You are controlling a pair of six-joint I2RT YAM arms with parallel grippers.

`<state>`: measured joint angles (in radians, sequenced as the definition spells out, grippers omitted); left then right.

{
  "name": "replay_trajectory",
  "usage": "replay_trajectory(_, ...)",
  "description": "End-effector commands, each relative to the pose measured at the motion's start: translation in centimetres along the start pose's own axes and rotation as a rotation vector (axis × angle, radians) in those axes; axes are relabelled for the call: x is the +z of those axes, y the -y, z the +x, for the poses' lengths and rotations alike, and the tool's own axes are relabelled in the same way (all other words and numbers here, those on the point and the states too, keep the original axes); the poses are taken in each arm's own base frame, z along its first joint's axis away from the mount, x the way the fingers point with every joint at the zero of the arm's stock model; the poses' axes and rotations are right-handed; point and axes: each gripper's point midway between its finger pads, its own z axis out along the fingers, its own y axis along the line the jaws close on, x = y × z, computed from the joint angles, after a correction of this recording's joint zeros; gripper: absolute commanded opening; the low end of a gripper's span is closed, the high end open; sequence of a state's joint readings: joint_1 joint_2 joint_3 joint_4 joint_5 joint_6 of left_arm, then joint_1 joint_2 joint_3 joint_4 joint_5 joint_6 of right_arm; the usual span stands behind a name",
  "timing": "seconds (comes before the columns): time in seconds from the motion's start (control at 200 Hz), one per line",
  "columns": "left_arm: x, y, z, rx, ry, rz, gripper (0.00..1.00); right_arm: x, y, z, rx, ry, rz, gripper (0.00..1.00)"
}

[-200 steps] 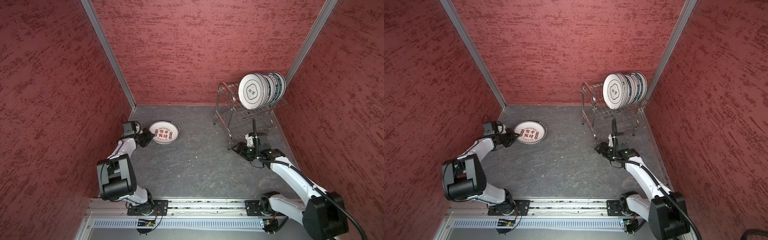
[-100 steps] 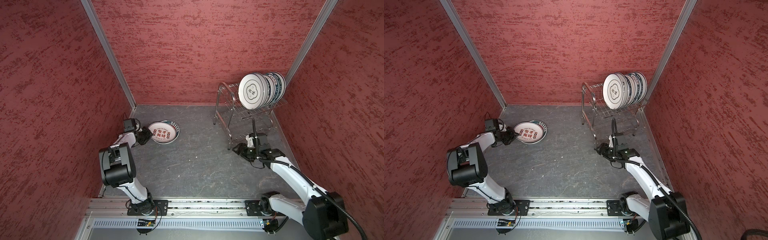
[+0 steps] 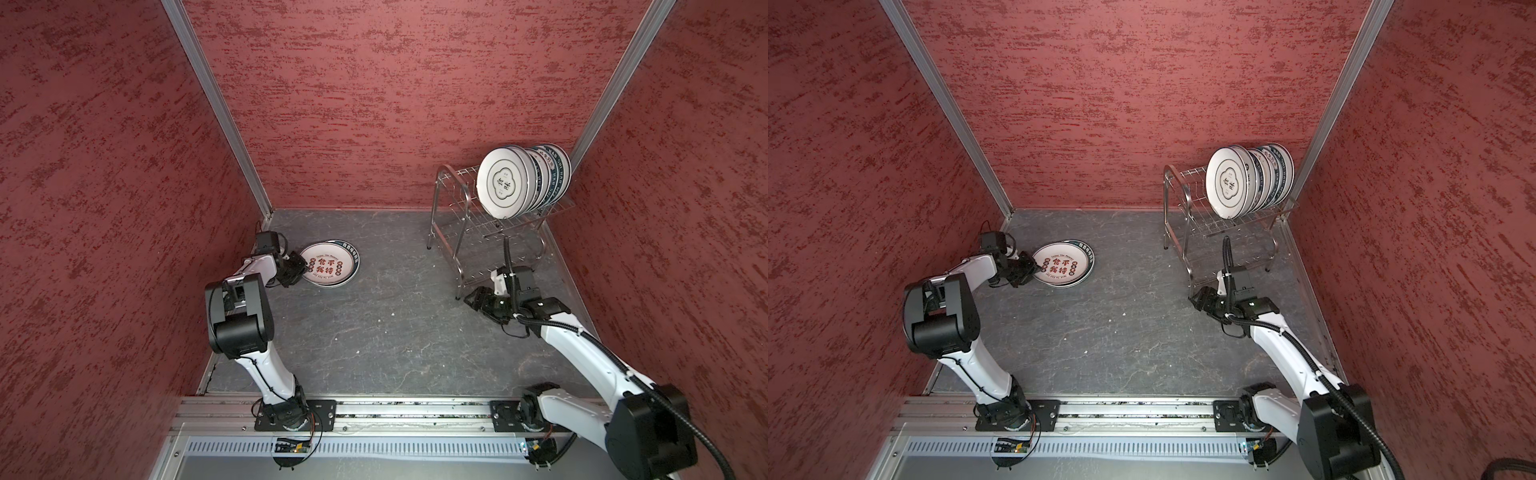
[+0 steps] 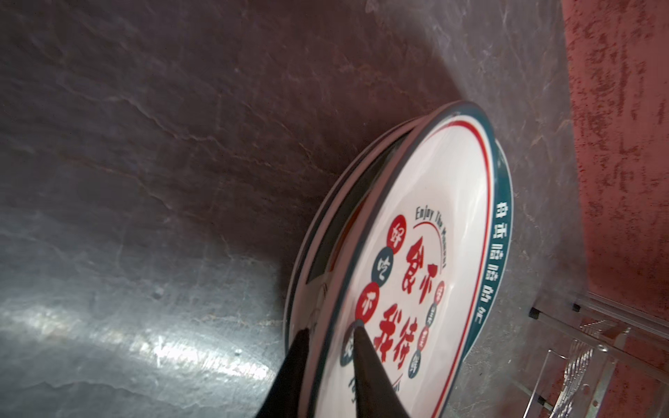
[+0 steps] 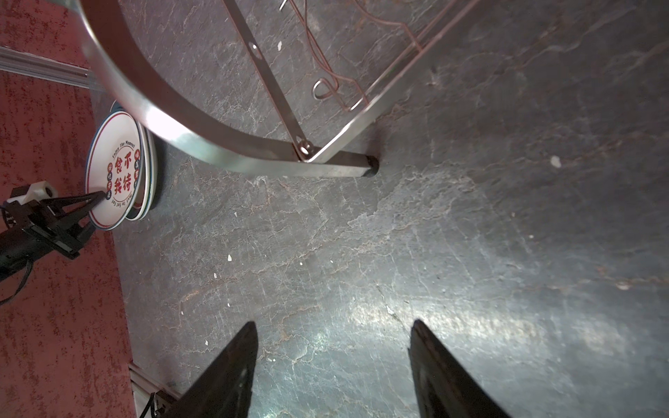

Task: Unload the plates from the dish rack
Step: Place the plate among the plates.

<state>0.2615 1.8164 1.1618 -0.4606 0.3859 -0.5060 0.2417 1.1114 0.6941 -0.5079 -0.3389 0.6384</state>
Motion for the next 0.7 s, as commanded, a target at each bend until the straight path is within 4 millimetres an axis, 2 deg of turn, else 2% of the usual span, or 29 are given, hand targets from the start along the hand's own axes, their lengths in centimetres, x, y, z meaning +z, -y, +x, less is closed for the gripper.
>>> replay_trajectory(0.0, 0.46, 0.23, 0.02, 0.021, -0.010, -0.033, 0.26, -0.94, -1.16, -0.68, -0.038, 0.028, -0.021, 0.68)
replay_trajectory(0.225, 0.70, 0.76, -0.14, 0.026, -0.010, -0.062, 0.43, -0.87, -1.21, -0.30, -0.060, 0.016, -0.027, 0.74)
replay_trajectory(0.341, 1.06, 0.95, 0.02, 0.035, -0.022, -0.081, 0.47, -0.87, -1.12, -0.29, -0.080, 0.017, -0.020, 0.77)
replay_trajectory(0.446, 1.09, 0.88, 0.13, 0.045, -0.024, -0.123, 0.57, -0.77, -1.15, -0.36, -0.094, 0.013, -0.012, 0.78)
replay_trajectory(0.696, 0.58, 0.90, 0.13, 0.052, -0.024, -0.165, 0.66, -0.31, -1.45, -0.71, -0.107, 0.014, -0.018, 0.77)
